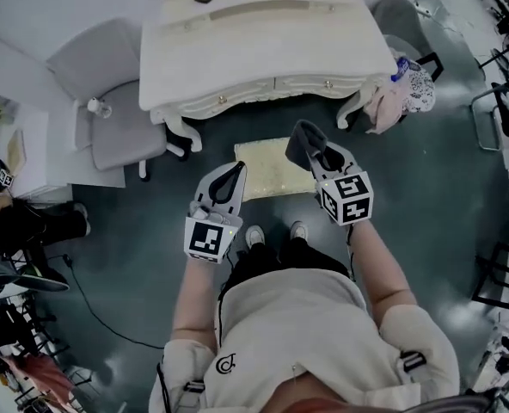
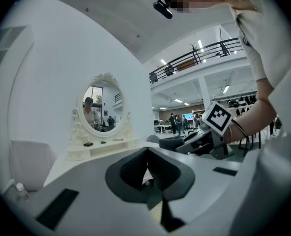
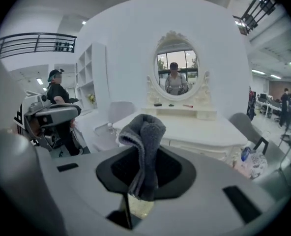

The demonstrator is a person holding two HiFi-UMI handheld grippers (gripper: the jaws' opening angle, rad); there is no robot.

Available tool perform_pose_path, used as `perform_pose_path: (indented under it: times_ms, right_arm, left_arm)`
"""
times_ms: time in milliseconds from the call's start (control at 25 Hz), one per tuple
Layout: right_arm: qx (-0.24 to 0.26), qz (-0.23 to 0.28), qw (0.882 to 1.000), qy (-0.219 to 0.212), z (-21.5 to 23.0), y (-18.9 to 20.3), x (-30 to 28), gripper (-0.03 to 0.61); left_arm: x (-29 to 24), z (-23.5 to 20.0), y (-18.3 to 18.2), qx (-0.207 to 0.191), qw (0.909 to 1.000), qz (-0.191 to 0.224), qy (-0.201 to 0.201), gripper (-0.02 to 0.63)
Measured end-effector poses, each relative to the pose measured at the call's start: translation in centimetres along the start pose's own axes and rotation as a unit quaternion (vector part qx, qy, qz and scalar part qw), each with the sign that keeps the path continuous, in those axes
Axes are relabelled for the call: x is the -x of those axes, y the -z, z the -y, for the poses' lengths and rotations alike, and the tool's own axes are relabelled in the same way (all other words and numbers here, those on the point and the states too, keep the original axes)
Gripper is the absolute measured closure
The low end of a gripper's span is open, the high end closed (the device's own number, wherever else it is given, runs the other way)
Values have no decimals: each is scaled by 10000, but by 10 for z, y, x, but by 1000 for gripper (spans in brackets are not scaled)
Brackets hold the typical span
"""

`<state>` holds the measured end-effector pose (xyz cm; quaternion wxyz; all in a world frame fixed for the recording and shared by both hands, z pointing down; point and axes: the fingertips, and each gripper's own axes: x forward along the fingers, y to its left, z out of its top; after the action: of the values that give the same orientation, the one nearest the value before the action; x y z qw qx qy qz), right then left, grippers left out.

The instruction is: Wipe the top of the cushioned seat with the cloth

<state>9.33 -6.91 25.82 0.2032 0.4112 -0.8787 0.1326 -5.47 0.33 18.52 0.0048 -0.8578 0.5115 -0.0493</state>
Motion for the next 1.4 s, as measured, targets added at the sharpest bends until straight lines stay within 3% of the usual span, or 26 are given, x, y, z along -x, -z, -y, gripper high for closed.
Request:
perform_pose_path:
  times_ms: [200, 400, 640, 840, 1400]
  right_arm:
    - [272, 584, 9979, -2, -12, -58, 27, 500]
    - [451, 1097, 9929, 31, -18, -102, 48, 500]
    - [778, 1761, 9813, 63, -20, -152, 70, 500]
    - [838, 1898, 9782, 105, -17, -167, 77, 503]
    - [875, 1864, 9786, -44, -15, -164, 69, 509]
  left_arm:
    - [20, -26, -38, -129, 9985, -128, -507, 601]
    - [28, -39, -80, 61, 9970, 148, -764, 601]
    - [31, -46, -126, -108, 9950, 441, -890, 602]
    - [28, -48, -147, -143, 9941, 611, -890, 601]
    - [19, -55, -140, -78, 9942, 504, -948, 601]
